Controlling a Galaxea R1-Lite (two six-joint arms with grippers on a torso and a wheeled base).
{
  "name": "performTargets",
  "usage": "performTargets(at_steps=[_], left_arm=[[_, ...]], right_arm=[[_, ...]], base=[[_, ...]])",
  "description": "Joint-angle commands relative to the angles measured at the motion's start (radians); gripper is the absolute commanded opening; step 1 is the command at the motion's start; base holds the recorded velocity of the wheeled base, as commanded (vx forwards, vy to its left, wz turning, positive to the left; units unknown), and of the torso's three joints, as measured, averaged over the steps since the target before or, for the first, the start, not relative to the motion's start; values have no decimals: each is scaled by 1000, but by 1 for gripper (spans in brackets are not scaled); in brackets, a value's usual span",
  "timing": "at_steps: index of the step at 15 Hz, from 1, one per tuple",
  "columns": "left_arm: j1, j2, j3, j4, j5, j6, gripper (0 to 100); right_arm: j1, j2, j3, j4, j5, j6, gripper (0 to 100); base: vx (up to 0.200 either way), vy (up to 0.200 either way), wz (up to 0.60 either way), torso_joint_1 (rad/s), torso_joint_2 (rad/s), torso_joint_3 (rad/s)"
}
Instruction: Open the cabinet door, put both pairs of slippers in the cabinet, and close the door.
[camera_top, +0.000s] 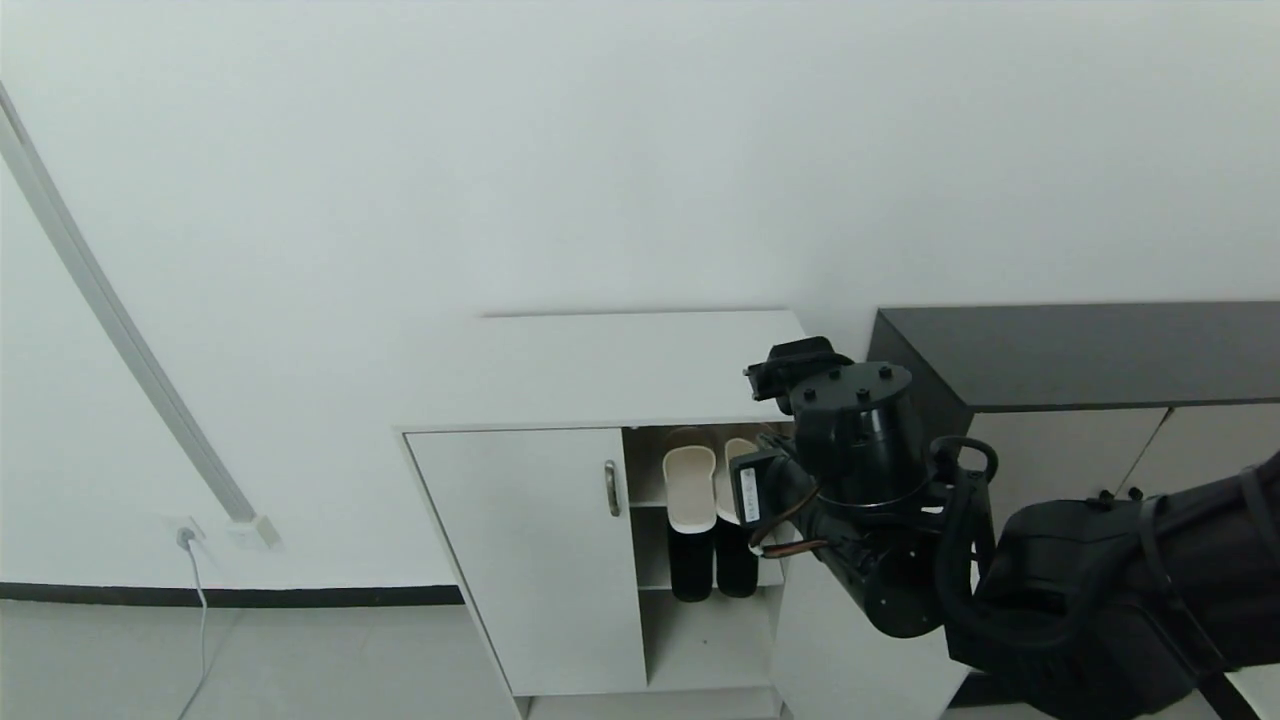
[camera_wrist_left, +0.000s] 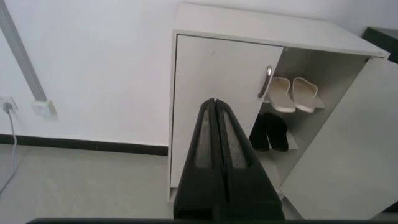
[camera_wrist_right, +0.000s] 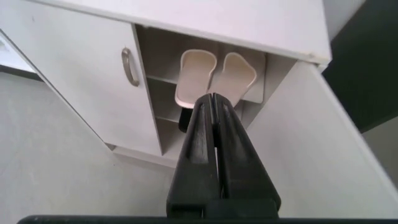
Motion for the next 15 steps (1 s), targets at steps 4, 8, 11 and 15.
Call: performTargets(at_steps=[4,8,11,15], left_arm=[[0,1,0,1,-15,22,0],[0,1,0,1,-13,22,0],[0,1,0,1,-15,22,0],[0,1,0,1,-15,22,0]], right_arm=[[-45,-3,2,0,2,0,0],[-46,-2,3,0,2,-9,0],[-46,-2,12,-15,2,-20,0],[-53,-2,15,-29,0,-28,0]], base=[[0,0,0,187,-411,-226],[0,0,0,96,-206,-110],[0,0,0,0,0,0],[0,0,-600,1,-1,6]])
